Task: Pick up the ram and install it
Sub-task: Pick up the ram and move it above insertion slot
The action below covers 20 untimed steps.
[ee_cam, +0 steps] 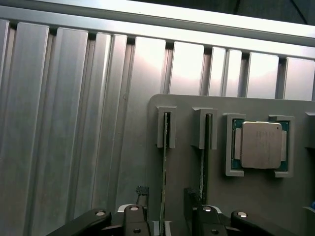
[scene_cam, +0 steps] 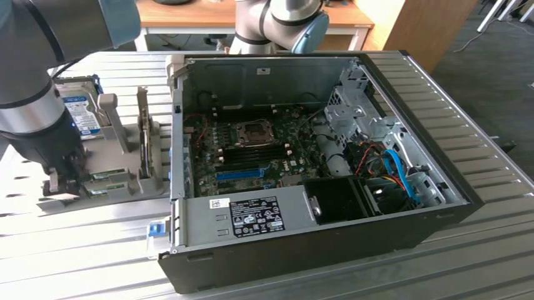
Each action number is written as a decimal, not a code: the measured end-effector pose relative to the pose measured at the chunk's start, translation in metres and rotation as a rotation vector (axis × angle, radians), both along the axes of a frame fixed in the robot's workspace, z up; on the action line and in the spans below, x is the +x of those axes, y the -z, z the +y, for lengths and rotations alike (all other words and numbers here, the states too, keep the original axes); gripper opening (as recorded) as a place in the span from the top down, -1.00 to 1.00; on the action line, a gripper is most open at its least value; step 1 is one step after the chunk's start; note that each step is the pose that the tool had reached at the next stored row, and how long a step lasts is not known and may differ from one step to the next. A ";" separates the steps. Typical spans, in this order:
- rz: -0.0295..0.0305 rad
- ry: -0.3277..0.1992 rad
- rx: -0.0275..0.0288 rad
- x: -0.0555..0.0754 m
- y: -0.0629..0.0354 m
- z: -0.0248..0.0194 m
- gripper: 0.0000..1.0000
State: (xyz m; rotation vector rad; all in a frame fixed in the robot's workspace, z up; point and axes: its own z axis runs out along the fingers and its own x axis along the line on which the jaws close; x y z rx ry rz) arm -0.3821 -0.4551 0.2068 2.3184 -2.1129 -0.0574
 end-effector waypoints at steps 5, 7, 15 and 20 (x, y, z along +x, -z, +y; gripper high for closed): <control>0.0002 0.000 -0.0001 0.000 0.0030 0.0000 0.17; 0.0001 0.000 0.0000 0.000 0.0031 0.0000 0.17; 0.0000 0.000 0.0000 0.010 0.0035 0.0000 0.17; 0.0001 0.000 0.0000 0.016 0.0037 0.0000 0.17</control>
